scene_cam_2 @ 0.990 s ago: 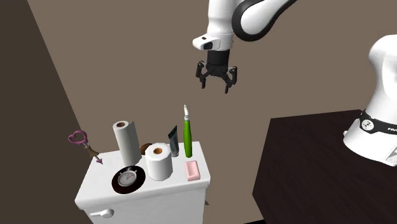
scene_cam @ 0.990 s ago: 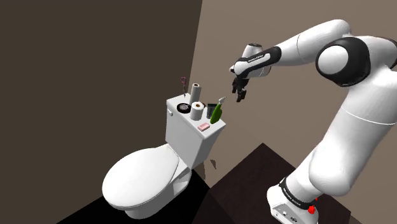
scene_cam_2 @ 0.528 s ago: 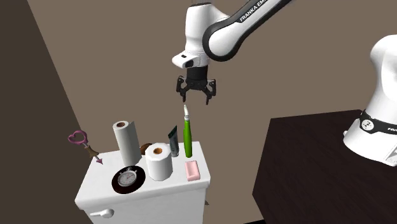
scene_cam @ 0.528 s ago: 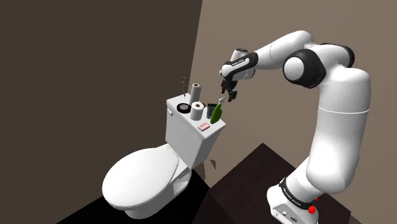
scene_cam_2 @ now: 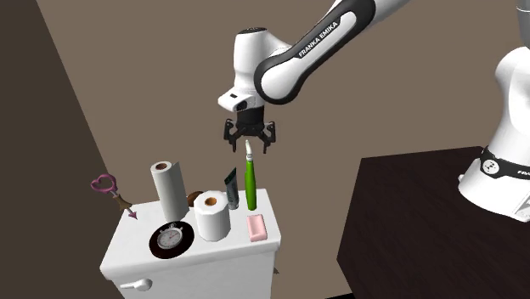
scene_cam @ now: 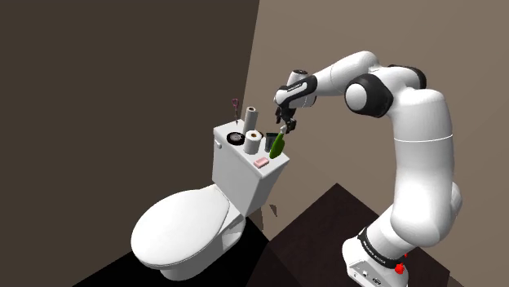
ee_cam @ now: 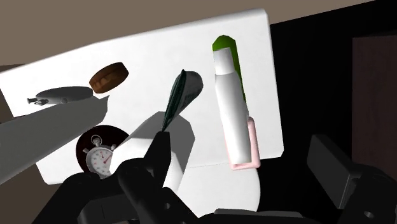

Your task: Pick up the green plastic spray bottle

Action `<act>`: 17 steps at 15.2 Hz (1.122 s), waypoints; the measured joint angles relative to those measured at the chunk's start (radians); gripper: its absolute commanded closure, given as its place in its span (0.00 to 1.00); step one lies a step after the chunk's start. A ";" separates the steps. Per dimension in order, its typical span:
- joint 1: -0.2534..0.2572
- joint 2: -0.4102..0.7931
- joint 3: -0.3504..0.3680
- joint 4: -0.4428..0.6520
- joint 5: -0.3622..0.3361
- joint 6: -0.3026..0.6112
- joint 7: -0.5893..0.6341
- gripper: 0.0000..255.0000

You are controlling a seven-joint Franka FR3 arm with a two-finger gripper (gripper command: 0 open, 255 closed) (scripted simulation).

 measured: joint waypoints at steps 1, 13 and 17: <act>-0.002 0.011 0.003 0.003 0.003 0.008 -0.001 0.00; -0.009 0.036 0.009 0.008 0.010 0.029 -0.006 1.00; -0.005 0.020 0.005 0.011 0.005 0.009 -0.002 1.00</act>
